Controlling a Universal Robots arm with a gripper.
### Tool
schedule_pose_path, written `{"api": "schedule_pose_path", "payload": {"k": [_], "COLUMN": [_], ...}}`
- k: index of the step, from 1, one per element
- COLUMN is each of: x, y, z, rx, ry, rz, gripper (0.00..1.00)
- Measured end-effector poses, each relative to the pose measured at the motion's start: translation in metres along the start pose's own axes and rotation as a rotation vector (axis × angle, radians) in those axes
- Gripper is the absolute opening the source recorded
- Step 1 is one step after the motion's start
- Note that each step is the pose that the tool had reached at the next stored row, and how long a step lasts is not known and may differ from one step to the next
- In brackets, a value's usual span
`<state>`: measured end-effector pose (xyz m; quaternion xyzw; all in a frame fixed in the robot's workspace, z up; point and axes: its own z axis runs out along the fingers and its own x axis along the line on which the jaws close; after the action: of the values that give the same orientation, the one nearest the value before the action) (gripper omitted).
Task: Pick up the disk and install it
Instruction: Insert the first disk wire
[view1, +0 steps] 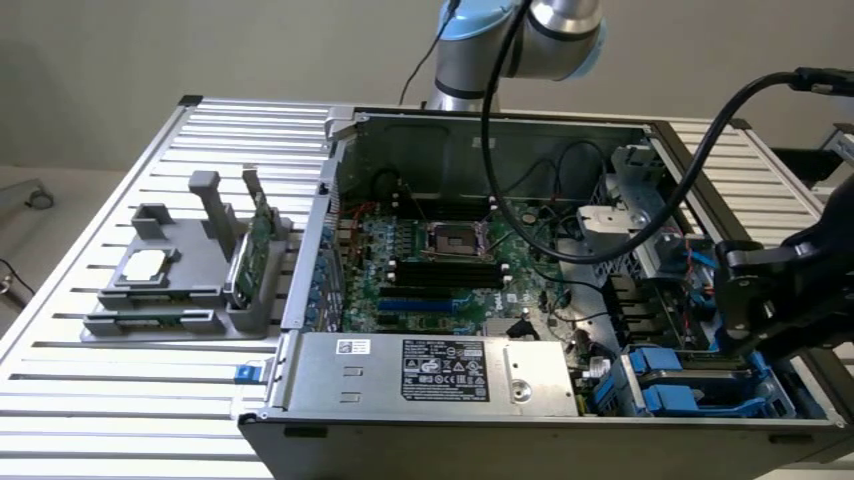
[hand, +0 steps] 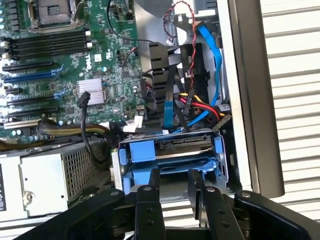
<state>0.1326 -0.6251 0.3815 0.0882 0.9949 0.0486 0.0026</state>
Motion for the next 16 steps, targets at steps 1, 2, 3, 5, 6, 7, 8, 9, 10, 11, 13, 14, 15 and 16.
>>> {"api": "schedule_pose_path", "payload": {"k": [1,2,3,5,6,7,8,9,10,11,13,14,15,16], "x": [0.0,0.0,0.0,0.0,0.0,0.0,0.0,-0.0001,-0.0001,-0.0001,-0.0001,-0.0002,-0.0002,-0.0003], "y": [-0.0001,-0.0003,-0.0004,-0.0006,-0.0007,-0.0007,-0.0008,-0.0008,-0.0009,-0.0009,-0.001,-0.001,-0.001,-0.001], "z": [0.0014,0.0026,0.0038,0.0057,0.0064,0.0072,0.0079,0.0084,0.009,0.0095,0.0102,0.0105,0.0108,0.011], "rx": [-0.0006,-0.0012,-0.0026,-0.0068,-0.0094,-0.0129,-0.017,-0.0218,-0.027,-0.0323,-0.0436,-0.0502,-0.0567,-0.0632], "ry": [-0.0017,-0.0033,-0.0047,-0.007,-0.0078,-0.0085,-0.0089,-0.0089,-0.0089,-0.0088,-0.0083,-0.008,-0.0076,-0.0073], "rz": [0.019,0.036,0.053,0.084,0.099,0.113,0.126,0.138,0.149,0.16,0.181,0.192,0.2,0.208], "gripper": [0.36,0.36,0.36,0.36,0.36,0.36,0.36,0.36,0.36,0.36,0.36,0.36,0.36,0.36]}}
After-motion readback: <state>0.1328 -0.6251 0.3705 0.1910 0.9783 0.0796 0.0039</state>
